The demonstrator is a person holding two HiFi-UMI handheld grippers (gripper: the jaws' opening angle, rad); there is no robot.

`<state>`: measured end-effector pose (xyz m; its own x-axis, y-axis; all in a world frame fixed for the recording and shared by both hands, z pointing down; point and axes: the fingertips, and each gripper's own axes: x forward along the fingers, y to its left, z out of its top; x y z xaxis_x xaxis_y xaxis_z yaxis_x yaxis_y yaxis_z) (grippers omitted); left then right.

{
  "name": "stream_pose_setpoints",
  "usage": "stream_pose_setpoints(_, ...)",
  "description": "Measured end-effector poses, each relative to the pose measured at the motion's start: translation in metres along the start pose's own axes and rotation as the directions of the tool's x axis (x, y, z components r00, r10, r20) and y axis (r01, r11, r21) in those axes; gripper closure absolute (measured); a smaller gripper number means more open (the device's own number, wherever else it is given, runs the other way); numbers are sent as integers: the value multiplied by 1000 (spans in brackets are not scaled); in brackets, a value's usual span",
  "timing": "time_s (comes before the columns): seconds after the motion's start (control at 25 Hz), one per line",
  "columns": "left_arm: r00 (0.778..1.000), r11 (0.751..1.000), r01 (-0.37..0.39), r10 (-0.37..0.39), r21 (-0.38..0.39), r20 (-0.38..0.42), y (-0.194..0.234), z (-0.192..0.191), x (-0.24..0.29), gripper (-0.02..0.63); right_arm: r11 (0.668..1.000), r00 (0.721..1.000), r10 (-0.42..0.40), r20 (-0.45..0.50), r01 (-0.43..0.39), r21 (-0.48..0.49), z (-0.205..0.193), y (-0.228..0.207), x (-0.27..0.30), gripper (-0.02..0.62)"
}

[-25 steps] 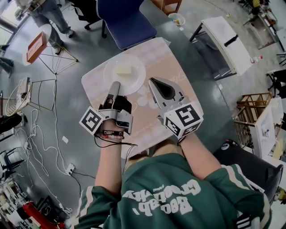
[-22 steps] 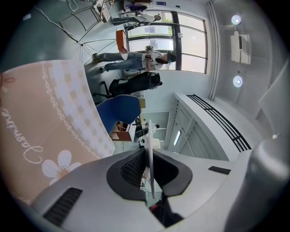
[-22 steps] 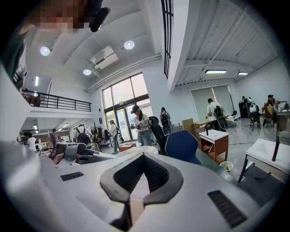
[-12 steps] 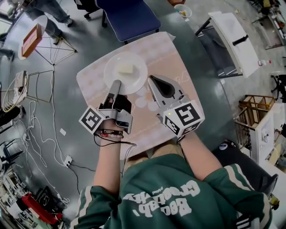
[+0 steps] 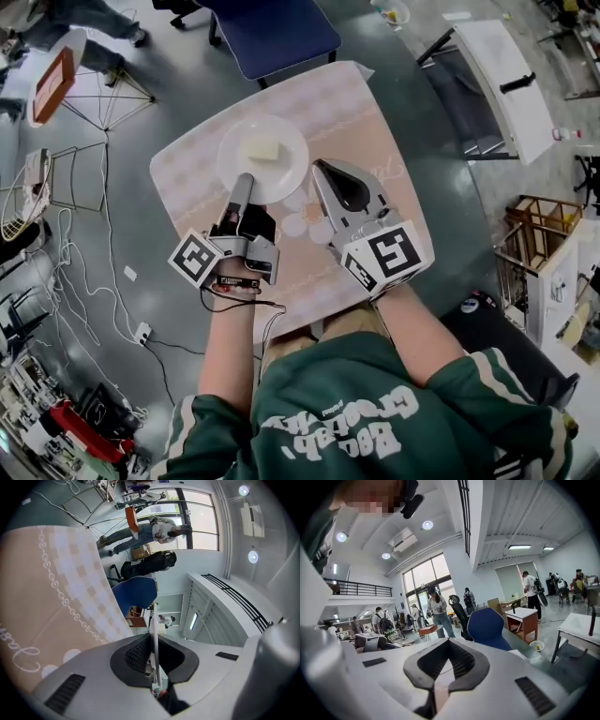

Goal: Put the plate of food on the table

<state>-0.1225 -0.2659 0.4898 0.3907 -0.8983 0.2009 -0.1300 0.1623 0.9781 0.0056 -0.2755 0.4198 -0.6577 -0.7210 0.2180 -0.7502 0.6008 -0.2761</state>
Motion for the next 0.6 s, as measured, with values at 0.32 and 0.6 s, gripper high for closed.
stream_pose_setpoints(0.32, 1000, 1000, 14, -14, -7, 8, 16, 7, 22, 578, 1000, 1000, 3, -29, -3, -9, -21, -23, 26, 580)
stream_pose_setpoints(0.6, 999, 1000, -21, 22, -19, 26, 46, 22, 33, 578, 1000, 999, 6, -50, -7, -5, -35, -34, 49, 580)
